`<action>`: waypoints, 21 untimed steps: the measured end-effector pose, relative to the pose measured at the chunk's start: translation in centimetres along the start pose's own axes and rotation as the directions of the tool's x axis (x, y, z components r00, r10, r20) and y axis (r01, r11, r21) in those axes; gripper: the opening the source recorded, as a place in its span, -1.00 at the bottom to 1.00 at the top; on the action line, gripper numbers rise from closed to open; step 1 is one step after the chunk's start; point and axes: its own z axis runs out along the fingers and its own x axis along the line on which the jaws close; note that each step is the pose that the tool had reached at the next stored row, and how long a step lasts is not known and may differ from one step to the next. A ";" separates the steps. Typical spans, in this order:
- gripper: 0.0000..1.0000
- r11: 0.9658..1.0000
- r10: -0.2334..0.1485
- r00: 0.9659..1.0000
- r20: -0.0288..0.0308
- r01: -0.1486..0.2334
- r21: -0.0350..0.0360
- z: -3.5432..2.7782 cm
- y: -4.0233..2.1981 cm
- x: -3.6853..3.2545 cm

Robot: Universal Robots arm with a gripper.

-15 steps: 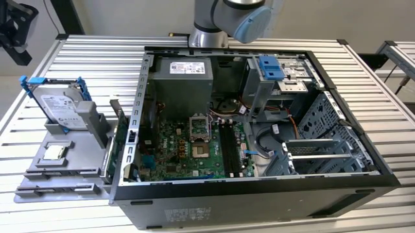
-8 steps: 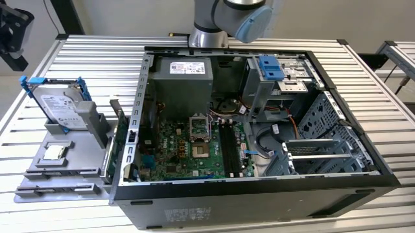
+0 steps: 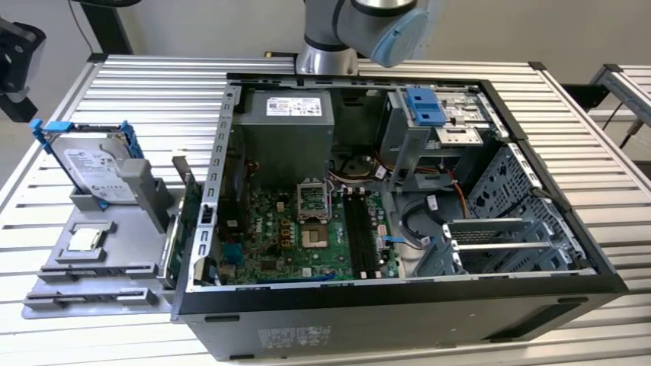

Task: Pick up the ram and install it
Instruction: 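Reach for the ram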

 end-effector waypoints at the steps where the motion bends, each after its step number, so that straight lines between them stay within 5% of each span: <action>1: -1.00 1.000 -0.011 1.000 0.000 0.011 0.000 0.00 -0.01 0.02; 9: -1.00 1.000 -0.020 1.000 -0.001 0.020 -0.001 -0.01 -0.19 0.04; 21: -1.00 1.000 -0.020 1.000 -0.001 0.020 -0.001 -0.08 -2.30 -0.03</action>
